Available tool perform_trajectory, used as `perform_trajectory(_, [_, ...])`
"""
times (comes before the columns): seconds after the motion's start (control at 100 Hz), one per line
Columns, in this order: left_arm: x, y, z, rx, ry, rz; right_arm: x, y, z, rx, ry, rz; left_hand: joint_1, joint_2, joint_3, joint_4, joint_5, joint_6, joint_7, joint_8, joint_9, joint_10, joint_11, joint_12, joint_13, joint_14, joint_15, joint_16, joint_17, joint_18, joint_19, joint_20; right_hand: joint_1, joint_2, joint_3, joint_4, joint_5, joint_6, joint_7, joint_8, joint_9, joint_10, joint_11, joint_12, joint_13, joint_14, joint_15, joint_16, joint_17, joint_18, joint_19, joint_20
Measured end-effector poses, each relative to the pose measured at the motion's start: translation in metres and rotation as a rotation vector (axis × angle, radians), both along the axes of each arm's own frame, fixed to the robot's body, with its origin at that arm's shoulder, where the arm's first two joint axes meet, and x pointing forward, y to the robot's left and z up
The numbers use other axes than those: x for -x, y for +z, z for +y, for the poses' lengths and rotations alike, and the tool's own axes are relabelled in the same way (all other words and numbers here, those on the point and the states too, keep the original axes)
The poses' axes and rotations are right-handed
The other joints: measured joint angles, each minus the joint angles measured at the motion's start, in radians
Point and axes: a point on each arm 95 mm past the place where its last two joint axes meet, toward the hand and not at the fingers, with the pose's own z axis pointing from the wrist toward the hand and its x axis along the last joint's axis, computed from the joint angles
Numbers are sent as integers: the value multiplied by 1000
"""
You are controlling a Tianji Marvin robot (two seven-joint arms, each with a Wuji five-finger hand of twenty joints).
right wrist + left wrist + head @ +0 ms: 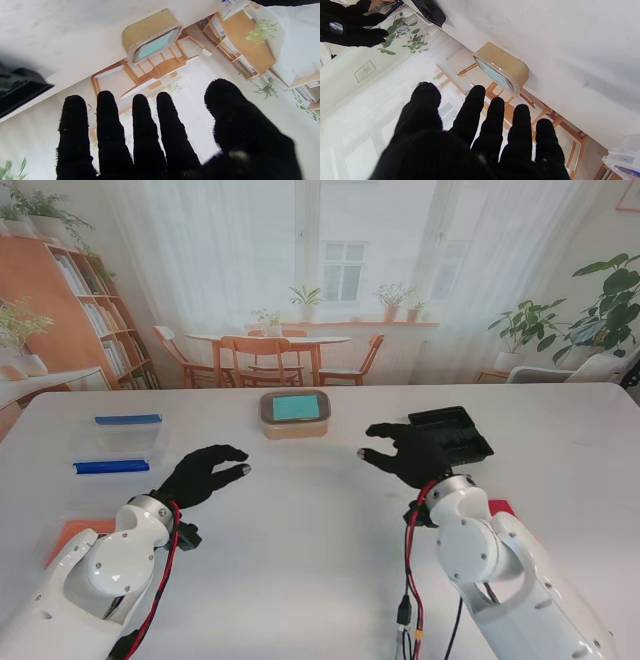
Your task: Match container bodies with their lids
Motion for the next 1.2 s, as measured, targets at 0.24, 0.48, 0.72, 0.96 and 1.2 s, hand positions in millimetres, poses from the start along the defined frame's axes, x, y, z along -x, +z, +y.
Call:
perform_trajectory(0.24, [6,1,-3,11,-16,3,43,5,-64,220,-156,-88,0,0,0,0,0,0,0,0,0,0,0,0,0,0,0,0,0,0,0,0,0,-1,0,0,6,1,0,11,11,2,-25,11,-10,33,-4,11,-15,27,0,1])
perform_trajectory(0.48, [8,0,-3,16,-20,1,60,-9,-108,353,-322,-41,0,0,0,0,0,0,0,0,0,0,0,0,0,0,0,0,0,0,2,0,19,12,-20,0,-26,-53,-41,11,-100,31,-74,16,-149,18,-34,14,-123,41,-27,3])
perform_trajectory(0.72, [10,0,-4,18,-20,2,60,-24,-139,437,-439,49,0,0,0,0,0,-1,0,0,0,0,0,0,0,0,0,0,0,1,2,0,58,63,-79,0,-86,-90,-65,15,-277,-55,-34,27,-212,-4,-33,13,-161,52,-61,15])
perform_trajectory(0.96, [10,0,-3,18,-16,0,55,-35,-169,504,-523,130,0,0,0,0,0,-1,0,0,0,0,0,0,0,0,0,0,0,7,4,-1,66,88,-108,0,-86,-92,-66,15,-285,-65,3,27,-223,-5,-33,17,-171,53,-66,17])
perform_trajectory(1.2, [10,-1,-6,13,-15,7,52,-49,-193,525,-599,178,0,0,0,0,0,-1,0,0,0,0,0,0,0,0,0,0,0,7,4,-2,65,121,-135,0,-86,-93,-66,15,-266,-53,7,11,-223,32,-45,6,-169,53,-76,26])
